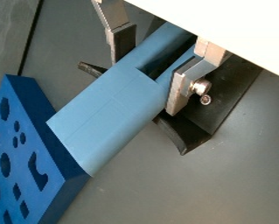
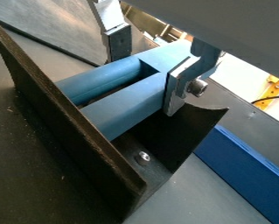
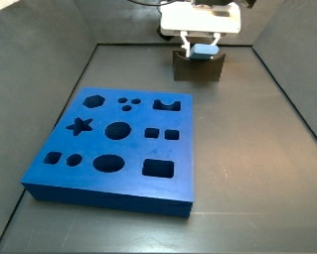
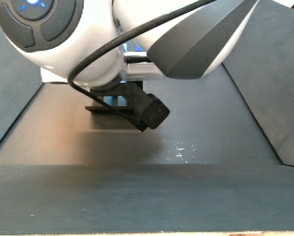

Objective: Pick up the square-circle object. Move up. Place the square-circle object on the fixture. Regrasp the square-circle object. Move to above the board. Insert the square-circle object.
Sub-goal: Place the square-circle object on the fixture, then regrasp the square-circle object.

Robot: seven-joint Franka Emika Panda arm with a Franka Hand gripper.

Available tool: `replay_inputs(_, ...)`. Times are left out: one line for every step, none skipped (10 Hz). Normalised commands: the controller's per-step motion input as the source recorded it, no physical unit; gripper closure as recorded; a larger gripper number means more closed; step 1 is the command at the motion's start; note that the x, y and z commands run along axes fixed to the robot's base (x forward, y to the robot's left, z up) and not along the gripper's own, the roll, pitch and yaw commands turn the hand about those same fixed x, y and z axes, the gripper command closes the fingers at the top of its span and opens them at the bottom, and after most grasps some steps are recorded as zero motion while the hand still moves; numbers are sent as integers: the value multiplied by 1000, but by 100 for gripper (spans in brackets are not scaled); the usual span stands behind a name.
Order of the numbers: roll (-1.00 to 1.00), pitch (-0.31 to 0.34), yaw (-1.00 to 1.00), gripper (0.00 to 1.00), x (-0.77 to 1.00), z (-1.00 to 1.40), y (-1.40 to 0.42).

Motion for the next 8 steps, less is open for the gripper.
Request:
replay_inputs(-80,-63,-84,100,62,-197,78)
replay_inputs(-80,-62,-68,100,62,-198,77)
replay_inputs(0,0,0,0,0,0,0)
replay_inputs(64,-7,17,0,0,1000,0)
replay_inputs(65,-6,19,0,-1,1000,0)
replay_inputs(64,11,29,0,-29,1000,1)
replay_inputs(63,15,27,0,-34,1000,2)
replay_inputs(55,32,24,0,-44,1000,3)
